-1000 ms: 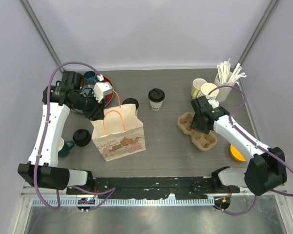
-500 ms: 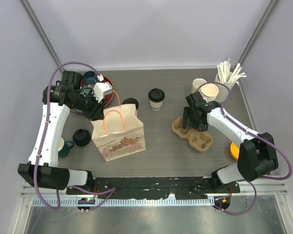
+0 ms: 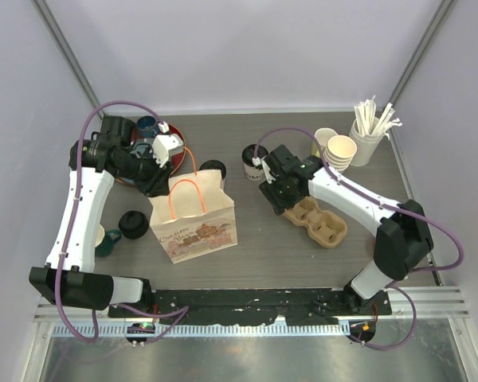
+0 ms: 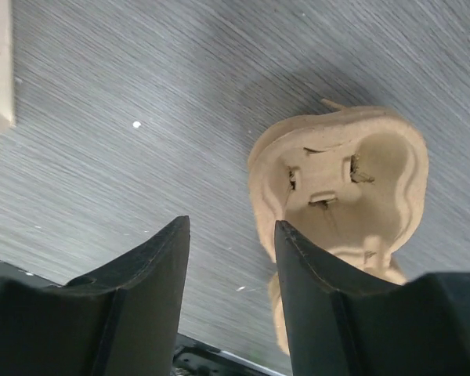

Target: Pack the takeout coffee

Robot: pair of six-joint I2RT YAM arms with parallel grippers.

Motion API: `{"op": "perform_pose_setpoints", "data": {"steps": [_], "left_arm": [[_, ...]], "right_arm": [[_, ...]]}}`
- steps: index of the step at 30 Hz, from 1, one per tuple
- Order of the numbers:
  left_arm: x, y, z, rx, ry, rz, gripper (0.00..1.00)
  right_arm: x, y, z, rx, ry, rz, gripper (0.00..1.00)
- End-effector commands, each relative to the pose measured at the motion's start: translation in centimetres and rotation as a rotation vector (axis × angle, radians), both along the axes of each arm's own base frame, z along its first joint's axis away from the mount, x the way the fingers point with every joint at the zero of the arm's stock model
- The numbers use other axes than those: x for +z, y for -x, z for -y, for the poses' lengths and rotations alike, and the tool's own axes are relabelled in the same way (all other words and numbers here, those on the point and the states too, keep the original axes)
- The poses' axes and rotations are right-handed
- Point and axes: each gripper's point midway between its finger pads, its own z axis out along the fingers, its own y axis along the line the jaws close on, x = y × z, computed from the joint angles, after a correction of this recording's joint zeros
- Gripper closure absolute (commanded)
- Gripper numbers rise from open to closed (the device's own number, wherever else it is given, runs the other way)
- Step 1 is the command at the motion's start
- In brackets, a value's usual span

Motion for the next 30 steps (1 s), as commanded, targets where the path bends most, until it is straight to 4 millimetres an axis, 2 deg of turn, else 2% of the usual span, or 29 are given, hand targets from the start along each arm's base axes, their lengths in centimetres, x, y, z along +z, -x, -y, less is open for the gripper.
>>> {"op": "perform_pose_setpoints", "data": {"steps": [1,6,9,13,15,18,23,25,30], "left_arm": [[-0.4,2.9,-0.3,0.007,-0.009,-0.100,0.61],[-0.6,3.0,-0.4,0.009,-0.019,-0.104,0.62],[-0.6,2.9,-0.5,0.013,-0.022,-0.102,0.61],[-0.5,2.9,-0.5,0.014,-0.025,-0.101,0.62],[-0.5,3.0,-0.5,0.014,-0.025,-0.102,0.62],[-0.4,2.9,-0.6,0.016,-0.026,-0.101,0.62],[-0.4,2.9,-0.6,0.017,-0.029,-0.098,0.61],[-0.4,2.8,-0.7,0.018,-0.031,-0.099,0.61],[-0.3,2.8,-0.7,0.019,-0.034,-0.097,0.62]], "right_arm": [[-0.1,0.2,1.6,0.208,0.108,-0.033,0.48],[-0.2,0.4,1.7,0.360,0.102,-0.008,0.47],[-0.6,0.4,1.4,0.386,0.064,-0.029,0.54],[-1.4,0.9,1.1,0.417,0.042,-0.062,0.54],[-1.8,0.9,1.5,0.407,0.042,-0.071,0.54],[-2.1,-0.1,2.1,0.376,0.072,-0.051,0.55],[-3.2,-0.2,2.0,0.378,0.075,-0.080,0.58],[-3.2,-0.4,1.7,0.381,0.067,-0.066,0.63],[-3.5,-0.5,1.9,0.381,0.074,-0.068,0.67]]}}
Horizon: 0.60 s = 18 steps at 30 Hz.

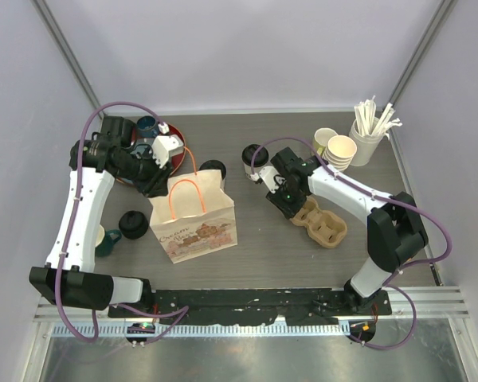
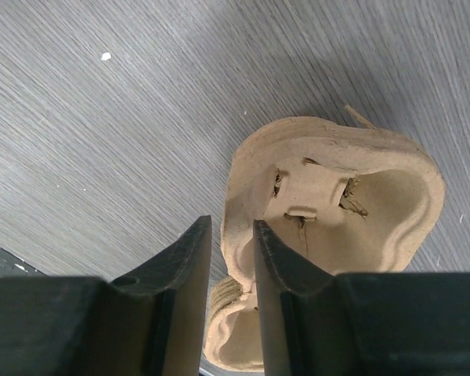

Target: Pack the takeout coffee

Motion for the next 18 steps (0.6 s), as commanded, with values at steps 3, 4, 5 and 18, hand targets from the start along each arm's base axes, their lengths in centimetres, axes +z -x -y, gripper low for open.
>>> {"op": "perform_pose_setpoints", "data": {"steps": [3,4,5,18], "left_arm": [[0.0,2.9,-0.2,0.006,-0.005,-0.094,0.61],[0.0,2.9,-0.2,0.006,-0.007,-0.097,0.61],[0.0,2.9,-0.2,0.006,-0.007,-0.097,0.61],[0.1,3.1,-0.3,0.005,-0.007,-0.095,0.61]], "right_arm": [[0.5,-0.8,-0.7,0.017,-0.037,0.035,0.73],[0.3,-0.8,-0.5,0.015,-0.032,0.033,0.73],[0.2,-0.8,-0.3,0.013,-0.024,0.031,0.72],[1.0,-0.8,-1.0,0.003,-0.058,0.016,0.95]]}}
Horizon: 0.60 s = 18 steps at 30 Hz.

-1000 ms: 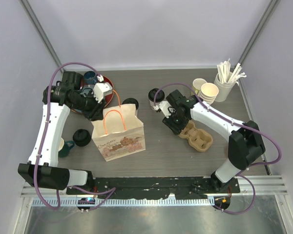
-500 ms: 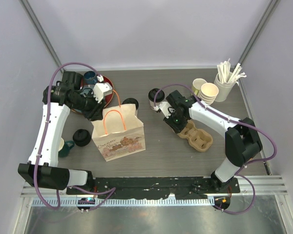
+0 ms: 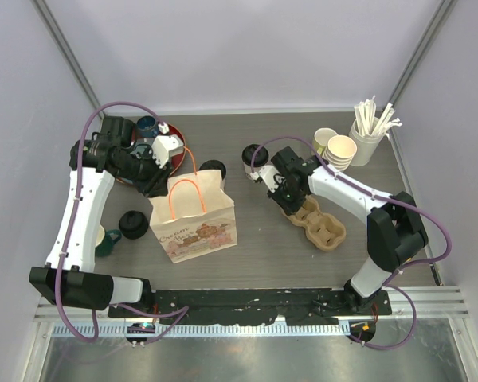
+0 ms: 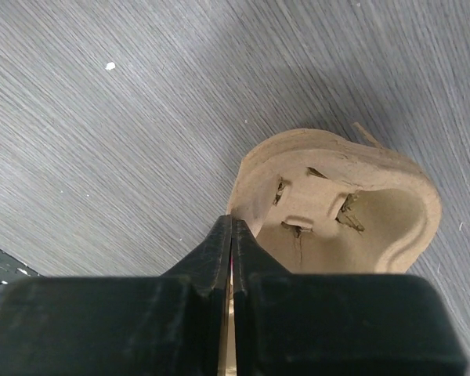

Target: Pack the takeout coffee

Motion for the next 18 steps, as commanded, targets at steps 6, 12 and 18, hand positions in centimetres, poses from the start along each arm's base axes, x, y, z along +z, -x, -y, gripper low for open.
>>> {"op": "perform_pose_setpoints", "data": {"steps": [6,12,18], "left_arm": [[0.2,3.0,-0.2,0.008,-0.003,-0.092,0.61],[0.3,3.1,-0.1,0.005,0.001,-0.090,0.61],[0.2,3.2,-0.1,0.005,0.001,-0.093,0.61]], "right_arm": [[2.7,-0.8,-0.8,-0.040,-0.060,0.047,0.99],[2.7,-1.3,0.0,-0.084,-0.028,0.087,0.77],[1.2,-1.1,-0.4,-0.085,-0.027,0.042,0.58]]}}
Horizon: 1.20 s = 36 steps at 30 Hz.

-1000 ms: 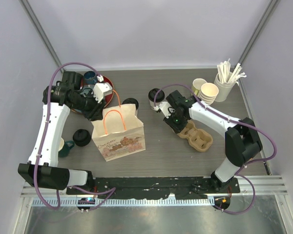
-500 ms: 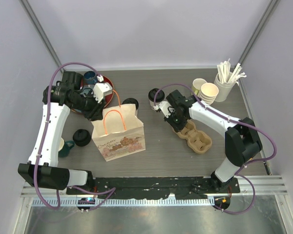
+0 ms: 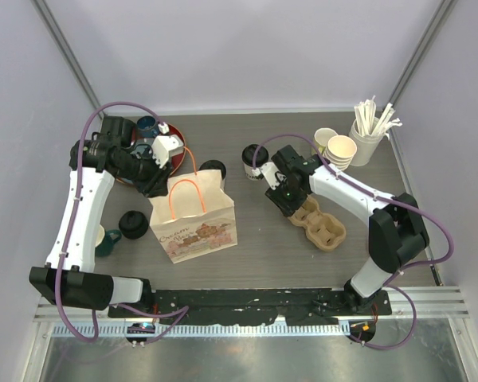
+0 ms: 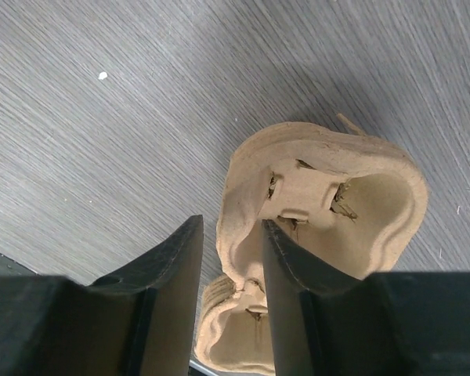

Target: Pack the takeout coffee

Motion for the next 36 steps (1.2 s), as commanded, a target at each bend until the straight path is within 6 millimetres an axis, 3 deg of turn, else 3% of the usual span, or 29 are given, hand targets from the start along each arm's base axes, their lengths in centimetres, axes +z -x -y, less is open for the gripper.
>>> {"op": "perform_pose_setpoints", "data": {"steps": [1,3,6,9,13,17,20,26,33,36], "left_arm": [[0.2,3.2,-0.1,0.004,0.000,-0.092,0.61],[0.2,3.2,-0.2,0.005,-0.001,-0.092,0.61],[0.1,3.3,-0.2,0.005,-0.004,-0.093,0.62],[0.0,3.3,-0.2,0.005,-0.004,-0.096,0.61],[0.0,3.3,-0.2,0.005,-0.004,-0.094,0.62],[0.1,3.3,-0.2,0.003,-0.003,-0.092,0.61],[0.2,3.3,-0.2,0.003,-0.003,-0.088,0.61],[0.1,3.3,-0.3,0.005,-0.006,-0.092,0.62],[0.1,3.3,-0.3,0.008,-0.007,-0.093,0.62],[0.3,3.3,-0.3,0.007,-0.007,-0.089,0.62]], "right_arm": [[0.0,-0.8,-0.5,-0.018,-0.013,0.014,0.59],[-0.2,-1.0,-0.5,-0.023,-0.007,0.016,0.61],[-0.3,-1.1,-0.4,-0.030,-0.004,0.014,0.75],[-0.3,-1.0,-0.5,-0.029,-0.014,0.008,0.81],[-0.5,-1.0,-0.2,-0.044,-0.007,-0.001,0.80],[-0.7,-1.0,-0.1,-0.052,0.003,-0.004,0.66],[-1.0,-1.0,-0.2,-0.055,0.007,-0.015,0.63],[-0.7,-1.4,-0.4,-0.060,0.001,-0.001,0.86],[0.4,-1.5,0.0,-0.078,-0.001,0.030,0.99],[1.3,-1.8,0.4,-0.104,0.006,0.068,0.99]]}}
